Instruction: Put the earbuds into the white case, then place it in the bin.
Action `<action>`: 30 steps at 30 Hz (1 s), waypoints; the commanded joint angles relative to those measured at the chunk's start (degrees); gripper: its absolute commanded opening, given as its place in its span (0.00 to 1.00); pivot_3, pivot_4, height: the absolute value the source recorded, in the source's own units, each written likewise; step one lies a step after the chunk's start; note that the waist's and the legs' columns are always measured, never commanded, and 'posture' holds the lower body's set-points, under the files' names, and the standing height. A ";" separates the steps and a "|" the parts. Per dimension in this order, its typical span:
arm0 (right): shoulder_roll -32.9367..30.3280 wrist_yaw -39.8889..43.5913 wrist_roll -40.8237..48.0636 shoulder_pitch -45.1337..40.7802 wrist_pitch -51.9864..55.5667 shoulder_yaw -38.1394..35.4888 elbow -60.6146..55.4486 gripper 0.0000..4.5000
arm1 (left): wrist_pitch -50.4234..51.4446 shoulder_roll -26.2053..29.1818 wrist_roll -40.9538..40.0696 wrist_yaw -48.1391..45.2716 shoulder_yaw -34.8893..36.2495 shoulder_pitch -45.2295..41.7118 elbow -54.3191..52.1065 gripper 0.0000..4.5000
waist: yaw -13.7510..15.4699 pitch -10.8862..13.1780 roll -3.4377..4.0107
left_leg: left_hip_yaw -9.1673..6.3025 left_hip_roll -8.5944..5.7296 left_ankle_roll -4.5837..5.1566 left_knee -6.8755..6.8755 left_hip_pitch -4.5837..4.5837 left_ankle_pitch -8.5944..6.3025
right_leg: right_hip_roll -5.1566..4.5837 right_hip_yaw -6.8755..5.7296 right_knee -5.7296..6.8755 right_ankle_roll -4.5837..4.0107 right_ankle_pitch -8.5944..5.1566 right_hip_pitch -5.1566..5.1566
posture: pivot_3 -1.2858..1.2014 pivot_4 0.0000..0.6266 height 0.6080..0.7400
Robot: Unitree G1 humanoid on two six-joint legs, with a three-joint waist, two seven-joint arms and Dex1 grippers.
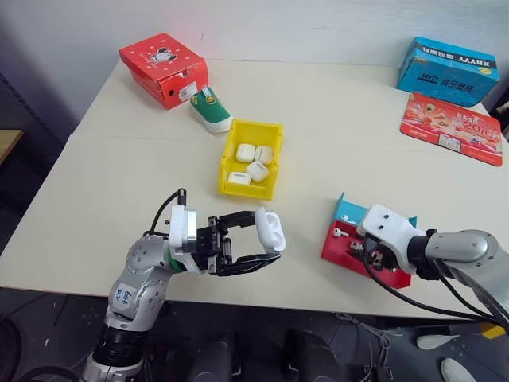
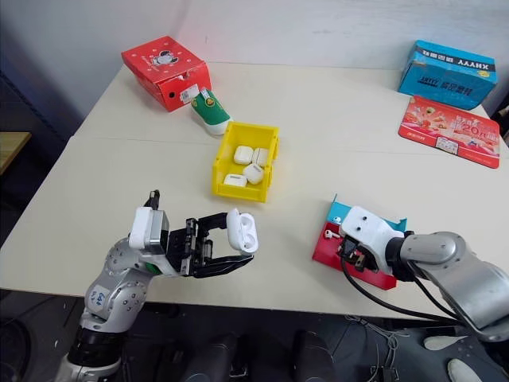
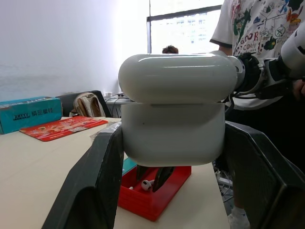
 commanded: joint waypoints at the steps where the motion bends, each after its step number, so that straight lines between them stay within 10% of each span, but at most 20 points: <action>1: 0.64 -0.19 -1.35 -1.35 1.73 0.71 -0.14 0.42 | -0.02 0.42 -0.95 0.09 0.02 0.21 -2.39 0.61 | 0.03 0.00 0.00 | -0.01 0.00 0.00 0.01 0.00 0.00 | 0.00 -0.01 0.00 0.00 0.00 0.00 | 0.52 0.24 1.00; 30: 1.23 0.24 -3.56 -2.78 8.30 2.77 -1.22 0.42 | 0.19 0.89 -0.94 -0.70 -0.20 1.44 -2.37 0.61 | -0.03 -0.03 -0.06 | -0.02 0.01 0.00 0.01 0.02 0.00 | -0.01 0.00 0.01 0.00 0.00 0.02 | 0.52 0.24 1.00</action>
